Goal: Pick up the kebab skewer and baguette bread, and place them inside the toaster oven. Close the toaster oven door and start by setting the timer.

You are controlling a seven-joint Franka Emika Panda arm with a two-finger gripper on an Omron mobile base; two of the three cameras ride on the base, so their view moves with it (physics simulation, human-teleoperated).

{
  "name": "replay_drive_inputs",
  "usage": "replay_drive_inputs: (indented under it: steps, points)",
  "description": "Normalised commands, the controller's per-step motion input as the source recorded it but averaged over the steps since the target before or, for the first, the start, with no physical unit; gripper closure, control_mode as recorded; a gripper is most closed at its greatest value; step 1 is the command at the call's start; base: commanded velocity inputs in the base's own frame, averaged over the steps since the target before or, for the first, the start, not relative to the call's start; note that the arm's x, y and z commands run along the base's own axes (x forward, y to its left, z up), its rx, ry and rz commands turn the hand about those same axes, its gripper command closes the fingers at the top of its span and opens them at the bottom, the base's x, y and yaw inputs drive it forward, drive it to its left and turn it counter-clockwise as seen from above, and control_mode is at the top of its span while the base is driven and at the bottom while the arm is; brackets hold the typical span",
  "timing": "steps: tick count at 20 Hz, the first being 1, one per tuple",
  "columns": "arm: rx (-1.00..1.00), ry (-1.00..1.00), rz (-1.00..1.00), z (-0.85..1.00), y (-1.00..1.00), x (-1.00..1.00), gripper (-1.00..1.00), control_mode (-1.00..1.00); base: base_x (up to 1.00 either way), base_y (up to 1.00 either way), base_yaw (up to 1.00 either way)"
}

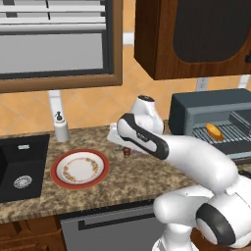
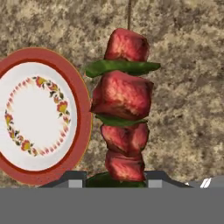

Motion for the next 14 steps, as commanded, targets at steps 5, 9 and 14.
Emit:
replay_drive_inputs:
  steps: [5,9,14]
  points:
    - [0.00,0.00,0.00,0.55,-1.00,-0.32,1.00,-1.00,0.00,0.00,0.00]
    - [0.00,0.00,0.00,0.35,-1.00,-0.31,1.00,-1.00,0.00,0.00,0.00]
    - [0.00,0.00,0.00,0.28,-1.00,-0.31,1.00,-1.00,0.00,0.00,0.00]
